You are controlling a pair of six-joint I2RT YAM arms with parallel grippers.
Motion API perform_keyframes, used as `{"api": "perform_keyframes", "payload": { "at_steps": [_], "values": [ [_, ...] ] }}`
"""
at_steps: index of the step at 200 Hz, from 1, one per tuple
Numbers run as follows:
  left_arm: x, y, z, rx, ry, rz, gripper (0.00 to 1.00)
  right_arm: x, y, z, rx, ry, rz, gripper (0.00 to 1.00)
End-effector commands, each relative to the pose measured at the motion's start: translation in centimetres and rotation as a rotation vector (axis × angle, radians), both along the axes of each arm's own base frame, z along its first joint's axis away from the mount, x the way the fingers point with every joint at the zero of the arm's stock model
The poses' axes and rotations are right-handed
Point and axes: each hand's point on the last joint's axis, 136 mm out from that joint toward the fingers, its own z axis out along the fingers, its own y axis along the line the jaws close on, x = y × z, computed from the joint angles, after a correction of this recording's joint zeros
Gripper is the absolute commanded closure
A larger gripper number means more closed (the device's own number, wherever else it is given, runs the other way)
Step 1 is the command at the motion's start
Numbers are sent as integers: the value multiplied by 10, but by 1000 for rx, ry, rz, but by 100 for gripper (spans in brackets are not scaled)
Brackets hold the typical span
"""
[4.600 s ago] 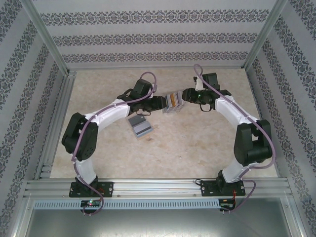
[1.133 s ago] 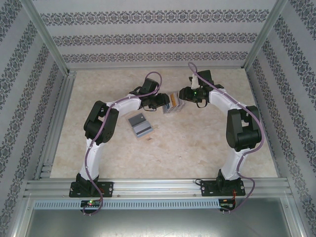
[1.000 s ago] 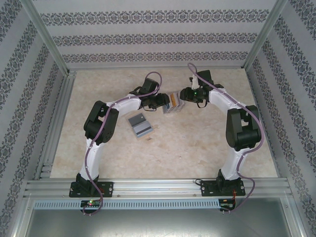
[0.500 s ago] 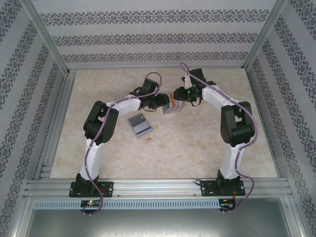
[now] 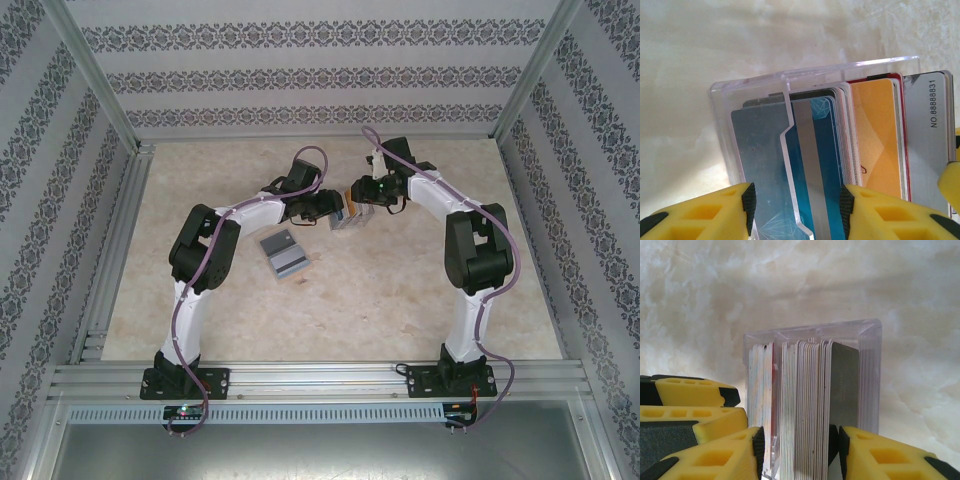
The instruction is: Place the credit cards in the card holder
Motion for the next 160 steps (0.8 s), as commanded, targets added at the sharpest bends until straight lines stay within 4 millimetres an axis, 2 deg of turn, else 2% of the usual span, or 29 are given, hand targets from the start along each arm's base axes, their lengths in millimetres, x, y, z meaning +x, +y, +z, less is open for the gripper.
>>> {"api": "perform_keyframes", "payload": {
  "at_steps": [1, 94, 160],
  "values": [
    [-10, -8, 9, -25, 3, -24, 49, -10, 15, 30, 45, -39, 47, 55],
    [-11, -7, 10, -25, -1, -25, 50, -13, 13, 26, 45, -31, 39, 57],
    [-12, -6, 11, -25, -3, -25, 50, -11, 5, 21, 31, -24, 19, 74]
  ]
}}
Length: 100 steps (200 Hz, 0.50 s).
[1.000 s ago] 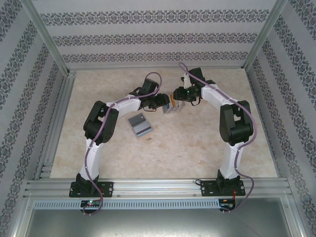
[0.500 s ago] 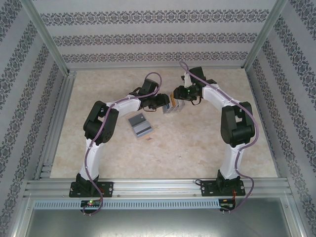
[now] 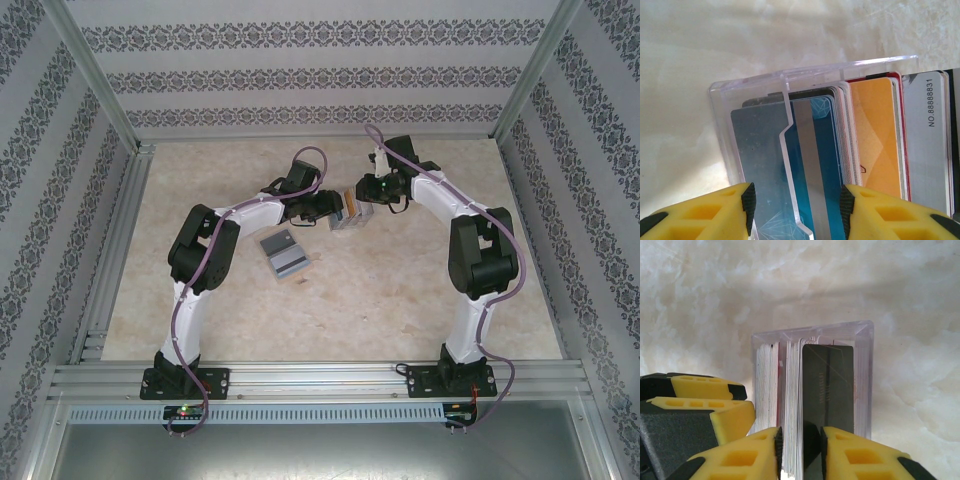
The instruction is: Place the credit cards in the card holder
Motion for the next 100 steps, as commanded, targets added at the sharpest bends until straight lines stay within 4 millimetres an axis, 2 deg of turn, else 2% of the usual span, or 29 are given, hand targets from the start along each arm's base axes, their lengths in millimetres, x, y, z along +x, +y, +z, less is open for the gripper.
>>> {"api": "perform_keyframes", "payload": {
  "at_steps": [1, 28, 100],
  "values": [
    [-11, -7, 11, -22, 4, -25, 50, -7, 9, 9, 30, -3, 26, 75],
    [-11, -7, 11, -23, 4, -25, 50, -8, 7, 9, 32, -2, 23, 79],
    [-10, -8, 10, -26, 5, -23, 50, -11, 2, 17, 35, -18, 16, 81]
  ]
}}
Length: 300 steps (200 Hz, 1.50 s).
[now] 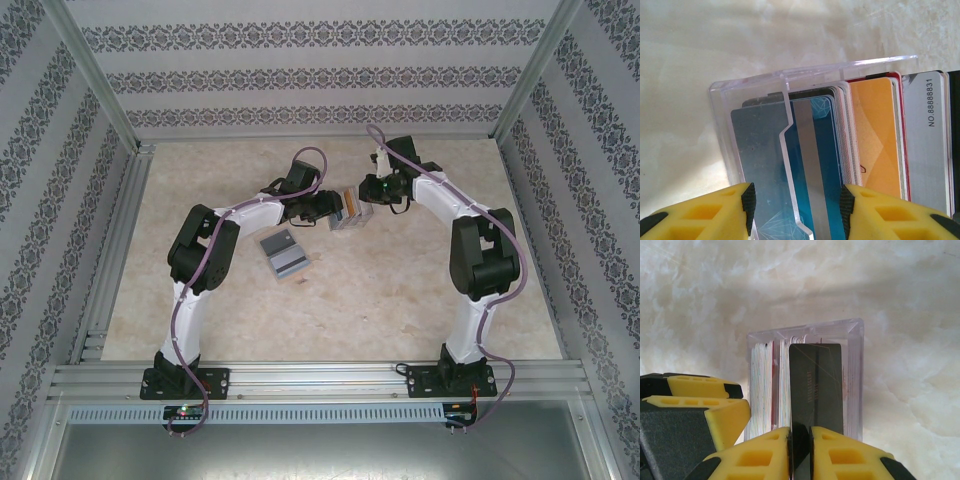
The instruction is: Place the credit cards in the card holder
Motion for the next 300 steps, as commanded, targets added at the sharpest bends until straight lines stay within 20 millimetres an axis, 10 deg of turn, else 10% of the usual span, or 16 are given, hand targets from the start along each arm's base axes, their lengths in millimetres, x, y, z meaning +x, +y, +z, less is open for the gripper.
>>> {"api": "perform_keyframes", "payload": {
  "at_steps": [1, 206, 300],
  "values": [
    [-9, -8, 10, -26, 5, -23, 50, -9, 6, 16, 40, -16, 25, 81],
    [-10, -9, 14, -27, 0, -28, 50, -15, -7, 39, 48, -46, 11, 91],
    [-16, 11, 46, 37, -39, -27, 49, -30, -26, 75, 34, -119, -30, 99]
  ]
}}
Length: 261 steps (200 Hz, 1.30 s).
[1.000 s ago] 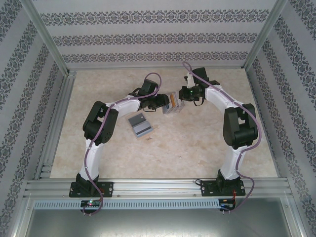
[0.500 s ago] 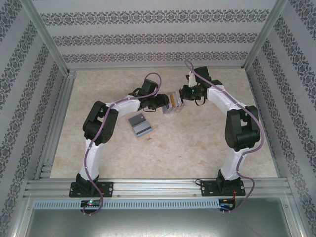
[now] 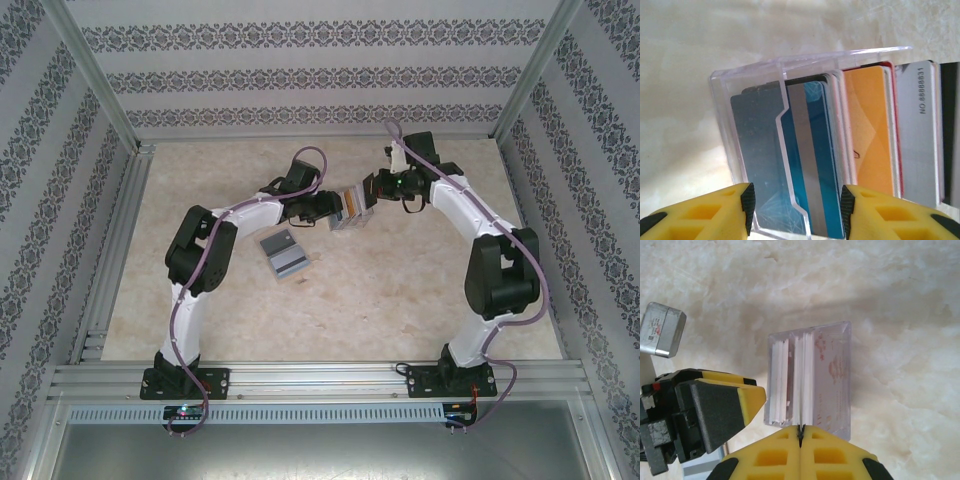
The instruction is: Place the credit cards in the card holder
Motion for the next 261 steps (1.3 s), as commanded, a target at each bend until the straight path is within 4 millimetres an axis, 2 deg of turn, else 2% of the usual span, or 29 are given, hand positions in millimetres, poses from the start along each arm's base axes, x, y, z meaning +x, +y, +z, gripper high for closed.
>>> {"api": "perform_keyframes", "payload": {
  "at_steps": [1, 31, 46, 65, 85, 115, 126, 144, 165, 187, 202, 261],
  "values": [
    [-9, 9, 37, 25, -46, -20, 49, -11, -4, 23, 6, -42, 0, 99],
    [-11, 34, 47, 63, -40, -7, 48, -22, -1, 37, 35, -63, 9, 98],
    [-12, 54, 48, 89, -36, 9, 48, -31, 4, 41, 76, -62, 21, 97],
    [-16, 86, 39, 154, -6, 36, 48, -46, 17, 43, 138, -58, 46, 97],
    [-21, 120, 23, 190, 37, 66, 48, -65, 41, 38, 205, -45, 88, 97],
    [-28, 166, -7, 252, 126, 87, 48, -96, 88, 16, 354, 24, 153, 96],
    [-29, 176, -17, 242, 146, 95, 48, -103, 106, 8, 400, 44, 166, 95],
    [-28, 182, -31, 211, 179, 100, 48, -110, 135, -10, 476, 110, 217, 95],
    [-26, 182, -46, 163, 209, 94, 48, -109, 156, -28, 561, 163, 220, 95],
    [-27, 173, -54, 116, 234, 63, 48, -106, 160, -46, 508, 161, 191, 95],
    [-32, 174, -59, 120, 246, 64, 48, -102, 162, -55, 477, 159, 181, 95],
    [-69, 172, -60, 84, 293, 56, 47, -94, 161, -65, 427, 151, 168, 95]
  ]
}}
